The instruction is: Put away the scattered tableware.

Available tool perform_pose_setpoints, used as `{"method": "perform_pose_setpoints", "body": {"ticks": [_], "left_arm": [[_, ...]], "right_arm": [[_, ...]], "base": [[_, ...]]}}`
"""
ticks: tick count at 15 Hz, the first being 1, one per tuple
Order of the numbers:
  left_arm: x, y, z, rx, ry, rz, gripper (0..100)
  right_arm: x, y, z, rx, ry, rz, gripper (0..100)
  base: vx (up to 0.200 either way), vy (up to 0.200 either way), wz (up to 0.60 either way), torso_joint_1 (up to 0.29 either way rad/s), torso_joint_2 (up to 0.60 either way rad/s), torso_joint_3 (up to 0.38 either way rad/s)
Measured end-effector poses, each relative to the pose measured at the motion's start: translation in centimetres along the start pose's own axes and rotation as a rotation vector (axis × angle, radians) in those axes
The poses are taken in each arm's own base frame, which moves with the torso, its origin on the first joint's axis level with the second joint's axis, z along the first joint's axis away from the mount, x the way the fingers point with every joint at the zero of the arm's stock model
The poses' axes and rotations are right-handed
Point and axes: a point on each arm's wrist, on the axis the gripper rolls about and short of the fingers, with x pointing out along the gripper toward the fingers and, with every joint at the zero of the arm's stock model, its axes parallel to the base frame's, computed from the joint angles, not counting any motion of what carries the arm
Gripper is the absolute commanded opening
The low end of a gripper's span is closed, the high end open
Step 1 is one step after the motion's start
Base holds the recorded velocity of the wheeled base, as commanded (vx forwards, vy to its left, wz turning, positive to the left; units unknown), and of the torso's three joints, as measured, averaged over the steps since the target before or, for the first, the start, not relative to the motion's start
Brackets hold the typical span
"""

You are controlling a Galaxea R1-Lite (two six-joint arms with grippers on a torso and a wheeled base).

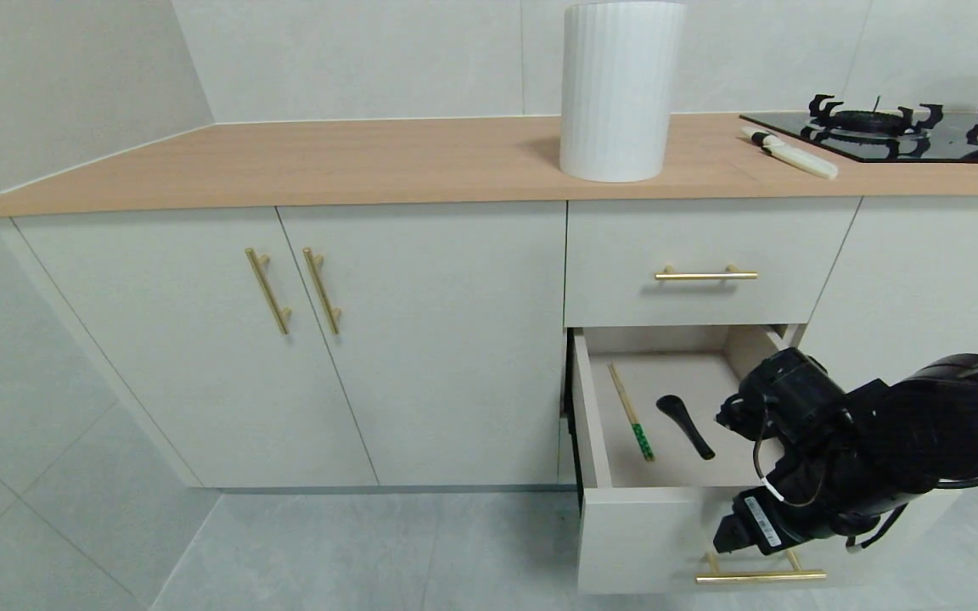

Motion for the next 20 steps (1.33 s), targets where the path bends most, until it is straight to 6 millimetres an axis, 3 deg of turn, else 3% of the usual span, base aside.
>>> {"method": "perform_pose_setpoints", "body": {"ticks": [13, 20], "left_arm": [[0.0, 0.0, 0.0, 0.0, 0.0, 0.0, 100], [0.0, 0.0, 0.0, 0.0, 0.0, 0.0, 100]], "right_arm": [[4.0, 0.4, 3.1, 0.167, -0.246, -0.085, 100], [5.1, 0.3, 5.0, 0.258, -0.458, -0.06, 100]], "base": [[0.0, 0.0, 0.0, 0.0, 0.0, 0.0], [0.0, 0.0, 0.0, 0.0, 0.0, 0.0]]}}
